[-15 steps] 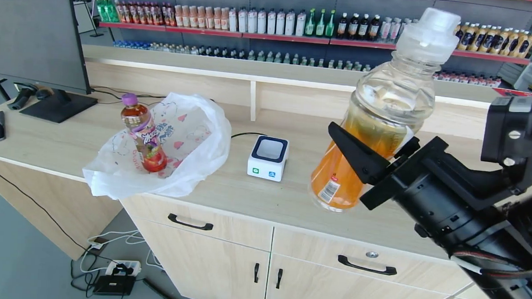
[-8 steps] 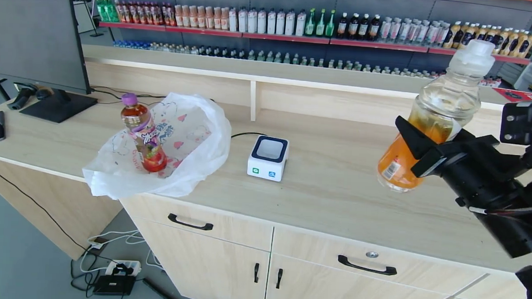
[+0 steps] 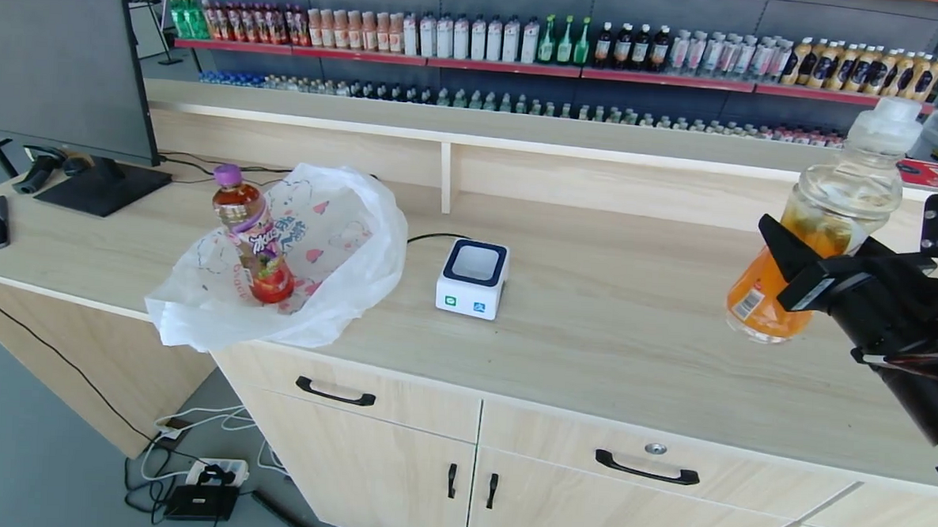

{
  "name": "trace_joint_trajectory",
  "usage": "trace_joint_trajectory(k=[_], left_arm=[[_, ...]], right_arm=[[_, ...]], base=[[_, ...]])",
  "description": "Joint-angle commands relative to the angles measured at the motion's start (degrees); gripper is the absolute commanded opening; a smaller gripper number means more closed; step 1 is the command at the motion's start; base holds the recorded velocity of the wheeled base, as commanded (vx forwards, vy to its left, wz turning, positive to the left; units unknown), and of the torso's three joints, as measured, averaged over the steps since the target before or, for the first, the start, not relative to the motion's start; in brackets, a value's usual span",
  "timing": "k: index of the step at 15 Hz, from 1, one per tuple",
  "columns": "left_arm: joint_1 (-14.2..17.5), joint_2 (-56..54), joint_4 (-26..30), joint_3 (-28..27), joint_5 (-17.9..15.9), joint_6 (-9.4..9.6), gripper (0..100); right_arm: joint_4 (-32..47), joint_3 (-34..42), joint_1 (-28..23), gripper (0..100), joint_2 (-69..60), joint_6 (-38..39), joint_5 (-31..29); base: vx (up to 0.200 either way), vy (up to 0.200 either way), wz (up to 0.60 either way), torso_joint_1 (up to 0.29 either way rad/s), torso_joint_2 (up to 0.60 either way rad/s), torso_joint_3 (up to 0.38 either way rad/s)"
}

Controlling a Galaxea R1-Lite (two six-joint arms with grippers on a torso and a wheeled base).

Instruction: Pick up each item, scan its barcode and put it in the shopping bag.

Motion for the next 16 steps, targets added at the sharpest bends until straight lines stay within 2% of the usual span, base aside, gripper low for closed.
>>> trace_joint_trajectory(k=[1, 4, 6, 7, 10, 16], left_arm=[[0.0, 0.0, 0.0, 0.0, 0.0, 0.0, 100], [0.0, 0.0, 0.0, 0.0, 0.0, 0.0, 100], [0.0, 0.0, 0.0, 0.0, 0.0, 0.0, 100], [0.0, 0.0, 0.0, 0.0, 0.0, 0.0, 100], [0.0, 0.0, 0.0, 0.0, 0.0, -0.09, 100], [0.1, 0.0, 0.0, 0.0, 0.0, -0.18, 100]], right_arm=[[0.0, -0.8, -1.1, 0, 2.1, 0.0, 0.0], [0.0, -1.9, -1.3, 0, 3.8, 0.0, 0.0], [0.0, -1.9, -2.5, 0, 3.9, 0.0, -0.1], [0.0, -1.4, -5.0, 0, 4.0, 0.2, -0.1], [0.0, -1.2, -5.5, 0, 4.0, 0.6, -0.1], [0.0, -1.0, -5.4, 0, 4.0, 0.6, -0.1]], base=[[-0.2, 0.0, 0.0, 0.002, 0.01, 0.002], [-0.2, 0.0, 0.0, 0.015, 0.0, -0.001], [0.0, 0.0, 0.0, 0.0, 0.0, 0.0], [0.0, 0.0, 0.0, 0.0, 0.0, 0.0], [0.0, 0.0, 0.0, 0.0, 0.0, 0.0], [0.0, 0.2, 0.0, 0.006, 0.0, 0.002]])
